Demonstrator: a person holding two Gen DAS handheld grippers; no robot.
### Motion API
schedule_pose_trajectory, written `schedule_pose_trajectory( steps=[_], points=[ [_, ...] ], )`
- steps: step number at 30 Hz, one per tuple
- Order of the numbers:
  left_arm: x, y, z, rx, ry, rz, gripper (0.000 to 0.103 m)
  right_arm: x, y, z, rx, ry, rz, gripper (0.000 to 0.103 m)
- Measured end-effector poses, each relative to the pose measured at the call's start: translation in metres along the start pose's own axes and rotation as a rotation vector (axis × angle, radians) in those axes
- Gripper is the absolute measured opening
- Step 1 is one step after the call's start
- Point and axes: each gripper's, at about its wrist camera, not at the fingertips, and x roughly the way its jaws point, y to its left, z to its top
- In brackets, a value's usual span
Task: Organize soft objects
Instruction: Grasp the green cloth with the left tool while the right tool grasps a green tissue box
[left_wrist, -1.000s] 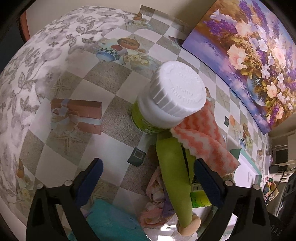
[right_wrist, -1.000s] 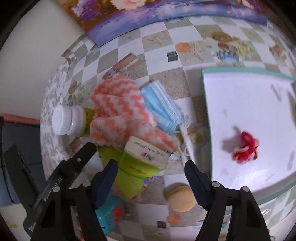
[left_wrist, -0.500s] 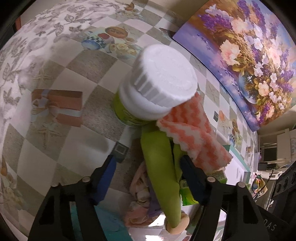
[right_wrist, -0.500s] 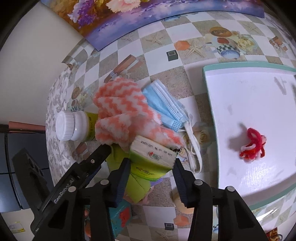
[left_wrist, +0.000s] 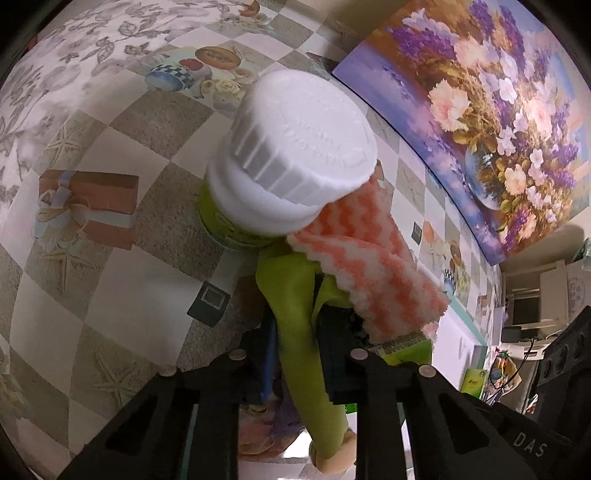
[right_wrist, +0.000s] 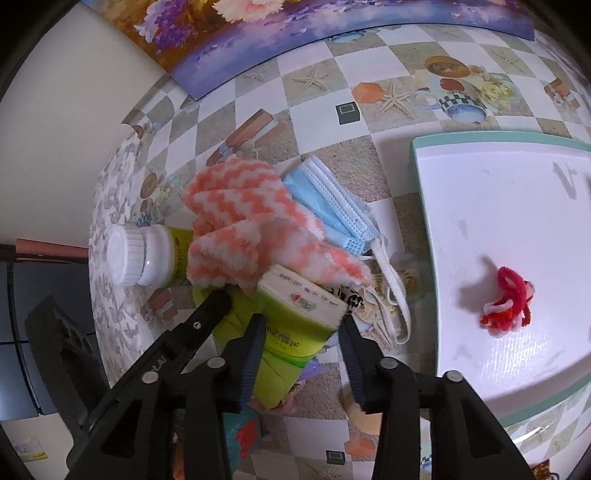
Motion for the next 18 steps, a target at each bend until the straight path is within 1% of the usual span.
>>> schedule_pose_trajectory(
  steps=[1, 2, 6, 13, 18],
  points=[
    [0.001, 0.0, 0.001, 0.0, -0.001, 0.0, 0.02, 0.002, 0.002, 0.0, -0.003, 0.0, -0.014, 0.055],
    [0.001, 0.0, 0.001, 0.0, -0.002, 0.0, 0.02, 0.003, 0.003, 0.001, -0.004, -0.003, -0.023, 0.058],
    [0.001, 0.0, 0.002, -0.004, -0.007, -0.003, 0.018, 0.008, 0.009, 0.002, -0.012, -0.01, -0.033, 0.058],
    [0.0, 0.002, 0.002, -0.006, -0.015, 0.0, 0.016, 0.016, 0.01, 0.003, 0.026, -0.017, -0.008, 0.058],
    [-0.007, 0.003, 0.002, -0.002, -0.033, 0.001, 0.013, 0.015, 0.006, -0.001, 0.023, -0.045, 0.008, 0.055]
  ],
)
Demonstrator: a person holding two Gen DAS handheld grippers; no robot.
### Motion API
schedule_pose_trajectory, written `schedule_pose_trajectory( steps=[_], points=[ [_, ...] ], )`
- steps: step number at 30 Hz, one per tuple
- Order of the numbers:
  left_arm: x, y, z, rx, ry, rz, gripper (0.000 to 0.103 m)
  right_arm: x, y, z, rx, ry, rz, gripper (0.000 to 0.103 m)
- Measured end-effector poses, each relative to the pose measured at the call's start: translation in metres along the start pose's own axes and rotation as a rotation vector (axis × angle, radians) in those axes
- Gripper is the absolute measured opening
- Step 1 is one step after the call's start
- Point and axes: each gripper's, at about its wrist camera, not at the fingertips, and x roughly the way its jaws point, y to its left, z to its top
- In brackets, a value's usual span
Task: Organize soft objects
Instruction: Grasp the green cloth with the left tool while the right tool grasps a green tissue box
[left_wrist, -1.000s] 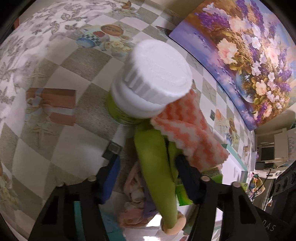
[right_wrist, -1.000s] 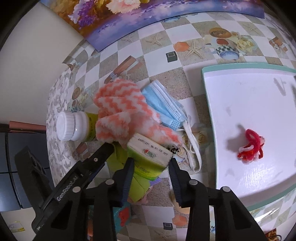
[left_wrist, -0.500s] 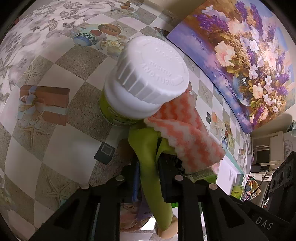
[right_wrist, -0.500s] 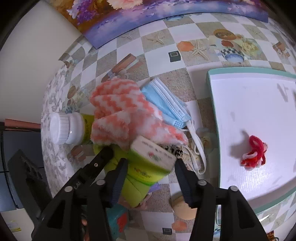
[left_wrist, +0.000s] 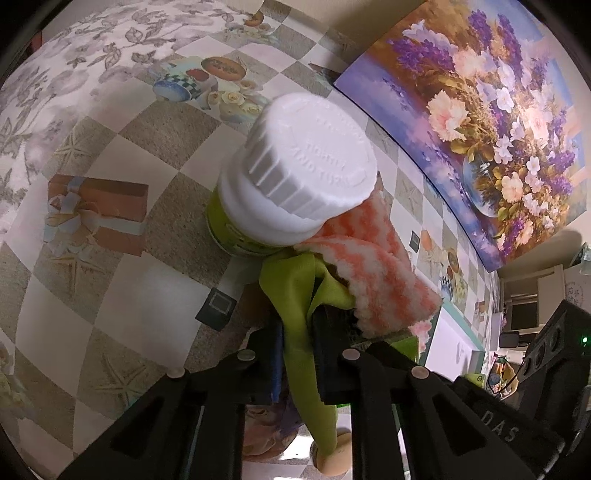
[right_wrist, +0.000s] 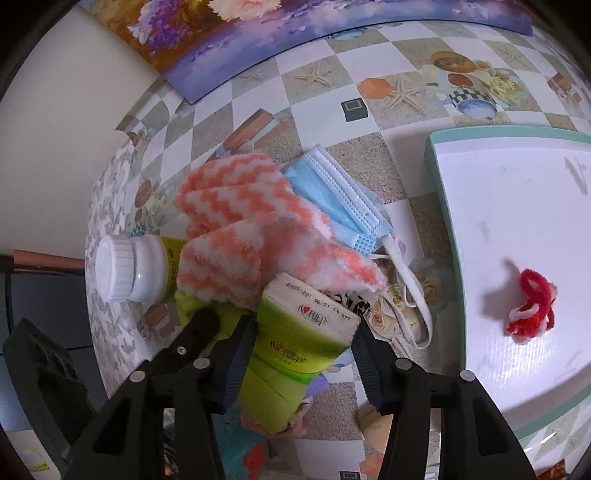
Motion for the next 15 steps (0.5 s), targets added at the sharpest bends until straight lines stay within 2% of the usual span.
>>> schedule_pose_trajectory(
  steps=[9, 15],
  points=[
    [-0.025, -0.007, -0.004, 0.04, -0.056, -0.001, 0.01, -0.021, -0.01, -0.007, -0.036, -0.009, 0.007, 0.054],
    [-0.048, -0.015, -0.01, 0.06, -0.107, -0.031, 0.009, -0.047, -0.019, -0.012, -0.038, -0.019, 0.024, 0.054]
  ],
)
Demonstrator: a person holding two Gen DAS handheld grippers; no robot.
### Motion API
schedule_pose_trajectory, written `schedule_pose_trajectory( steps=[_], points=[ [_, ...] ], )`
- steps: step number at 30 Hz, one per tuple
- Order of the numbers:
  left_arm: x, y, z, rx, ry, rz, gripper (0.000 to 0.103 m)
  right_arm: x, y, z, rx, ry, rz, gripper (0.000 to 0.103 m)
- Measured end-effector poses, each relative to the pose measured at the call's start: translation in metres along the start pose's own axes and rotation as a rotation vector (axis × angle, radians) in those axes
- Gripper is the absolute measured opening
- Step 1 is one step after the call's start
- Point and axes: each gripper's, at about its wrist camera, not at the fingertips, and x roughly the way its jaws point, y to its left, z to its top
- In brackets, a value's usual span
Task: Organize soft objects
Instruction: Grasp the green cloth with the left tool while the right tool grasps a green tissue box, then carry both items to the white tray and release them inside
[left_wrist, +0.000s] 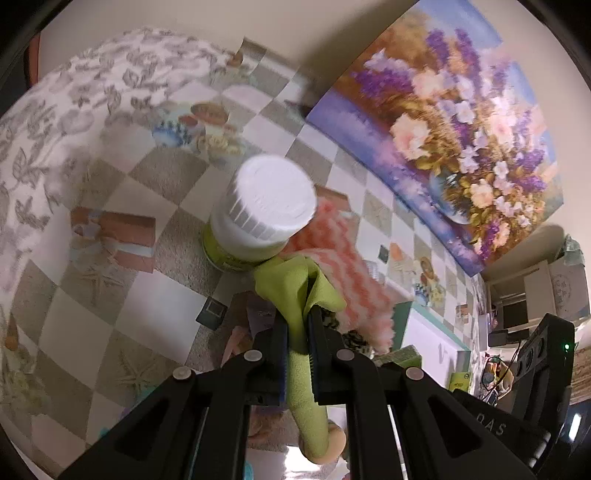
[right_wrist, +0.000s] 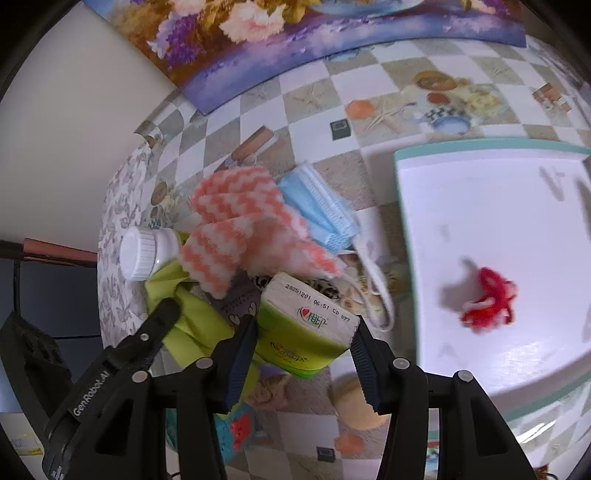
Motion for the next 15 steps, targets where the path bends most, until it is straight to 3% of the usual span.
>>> schedule_pose_trajectory(
  steps=[8, 15],
  points=[
    [-0.045, -0.024, -0.009, 0.08, -0.106, 0.002, 0.009, -0.051, -0.022, 0.001, -0.013, -0.042, 0.032, 0.054],
    [-0.077, -0.048, -0.016, 0.159, -0.183, -0.002, 0.009, -0.1, -0.063, 0.009, -0.006, -0.086, -0.001, 0.053]
  ],
)
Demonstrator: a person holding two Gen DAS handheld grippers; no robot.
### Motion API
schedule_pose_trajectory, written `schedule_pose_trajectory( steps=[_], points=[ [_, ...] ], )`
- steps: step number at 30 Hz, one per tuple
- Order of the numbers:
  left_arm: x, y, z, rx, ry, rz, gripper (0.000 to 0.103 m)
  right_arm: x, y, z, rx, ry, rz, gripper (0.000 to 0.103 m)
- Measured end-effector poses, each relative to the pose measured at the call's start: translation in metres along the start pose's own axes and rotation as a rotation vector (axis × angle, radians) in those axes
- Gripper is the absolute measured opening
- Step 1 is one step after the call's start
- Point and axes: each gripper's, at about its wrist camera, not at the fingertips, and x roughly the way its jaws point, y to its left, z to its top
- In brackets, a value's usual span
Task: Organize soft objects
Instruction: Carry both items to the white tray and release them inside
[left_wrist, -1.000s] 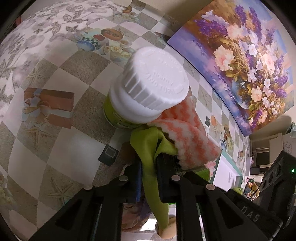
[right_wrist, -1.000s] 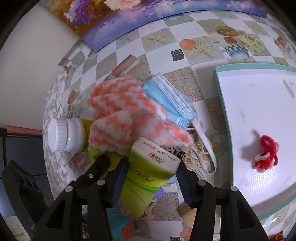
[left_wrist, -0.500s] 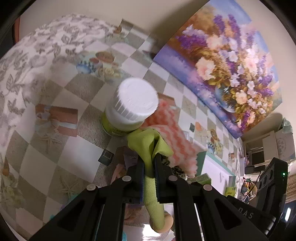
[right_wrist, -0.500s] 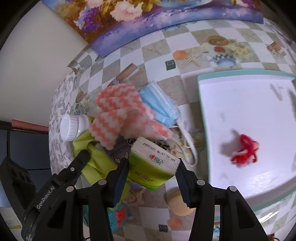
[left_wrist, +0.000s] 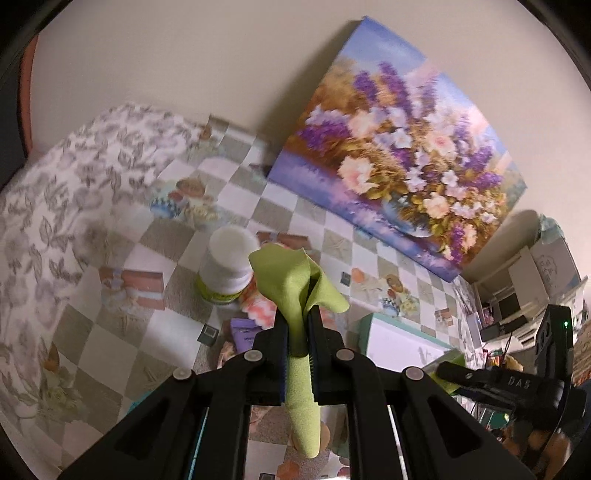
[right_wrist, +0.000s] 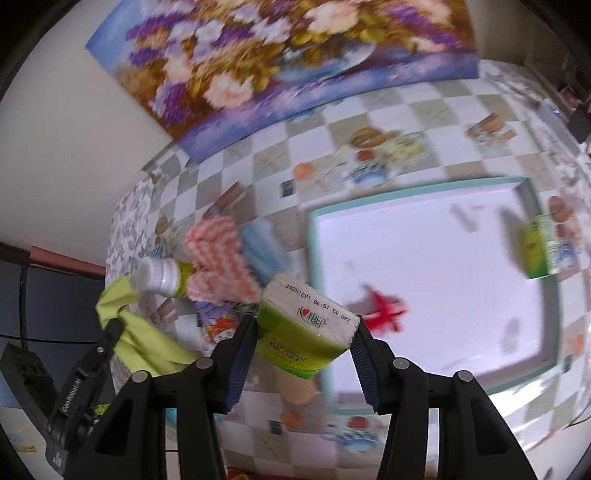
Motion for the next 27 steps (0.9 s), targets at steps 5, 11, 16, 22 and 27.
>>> schedule_pose_trajectory(
  steps=[5, 11, 16, 22, 27],
  points=[
    [-0.01, -0.038, -0.003, 0.077, -0.021, -0.02, 0.009, -0.031, -0.045, 0.008, 0.002, -0.03, -0.072, 0.054],
    [0.015, -0.112, -0.023, 0.214, 0.053, -0.091, 0.009, -0.047, -0.107, 0.017, 0.032, -0.028, -0.136, 0.054],
    [0.058, -0.17, -0.059, 0.313, 0.173, -0.159, 0.009, -0.036, -0.147, 0.019, 0.08, 0.0, -0.156, 0.054],
    [0.095, -0.193, -0.085, 0.37, 0.27, -0.102, 0.016, -0.016, -0.164, 0.018, 0.084, 0.048, -0.164, 0.055],
    [0.097, -0.177, -0.08, 0.327, 0.269, -0.049, 0.049, -0.009, -0.16, 0.016, 0.035, 0.06, -0.193, 0.061]
  ],
)
